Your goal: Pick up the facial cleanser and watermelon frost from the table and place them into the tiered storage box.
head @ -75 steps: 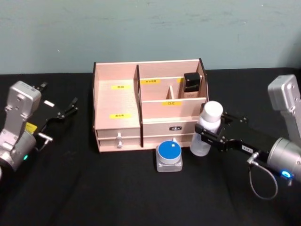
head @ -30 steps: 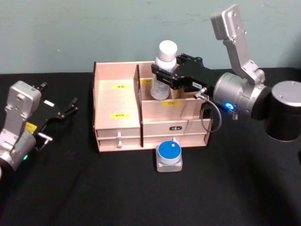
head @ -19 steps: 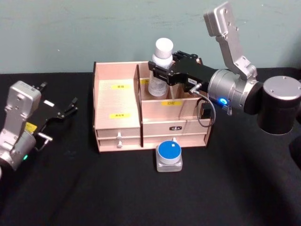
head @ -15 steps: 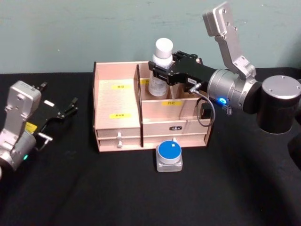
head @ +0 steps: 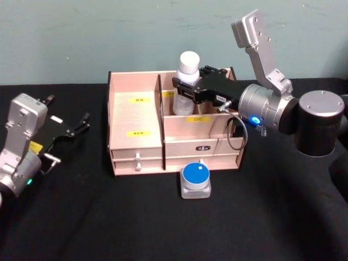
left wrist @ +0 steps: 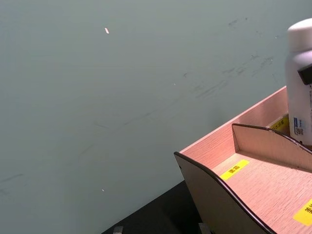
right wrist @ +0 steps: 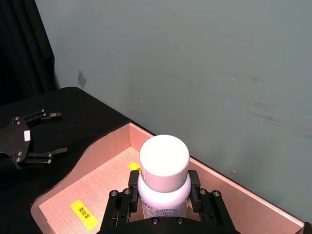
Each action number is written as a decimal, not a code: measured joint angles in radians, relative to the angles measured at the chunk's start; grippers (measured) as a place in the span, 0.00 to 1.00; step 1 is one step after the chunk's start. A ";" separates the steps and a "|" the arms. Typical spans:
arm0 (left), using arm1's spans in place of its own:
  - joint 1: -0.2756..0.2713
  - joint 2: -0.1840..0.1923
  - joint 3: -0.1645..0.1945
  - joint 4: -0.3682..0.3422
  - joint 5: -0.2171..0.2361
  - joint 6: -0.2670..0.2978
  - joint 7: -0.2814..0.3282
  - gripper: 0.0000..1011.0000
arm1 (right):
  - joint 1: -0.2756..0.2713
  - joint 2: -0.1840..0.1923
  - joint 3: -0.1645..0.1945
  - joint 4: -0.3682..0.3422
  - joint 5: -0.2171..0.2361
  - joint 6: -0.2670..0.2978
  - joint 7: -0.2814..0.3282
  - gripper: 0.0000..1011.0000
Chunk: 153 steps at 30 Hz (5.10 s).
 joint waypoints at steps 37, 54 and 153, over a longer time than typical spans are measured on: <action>0.000 0.000 0.000 0.000 0.000 0.000 0.000 0.99 | -0.001 -0.028 -0.019 0.067 -0.050 0.013 0.013 0.59; 0.000 0.000 0.000 0.000 0.000 0.000 0.000 0.99 | -0.001 -0.027 -0.018 0.066 -0.047 0.012 0.012 0.81; 0.000 0.000 0.000 0.000 0.000 0.000 0.000 0.99 | -0.498 0.155 0.028 -0.435 -0.158 0.182 -0.086 0.99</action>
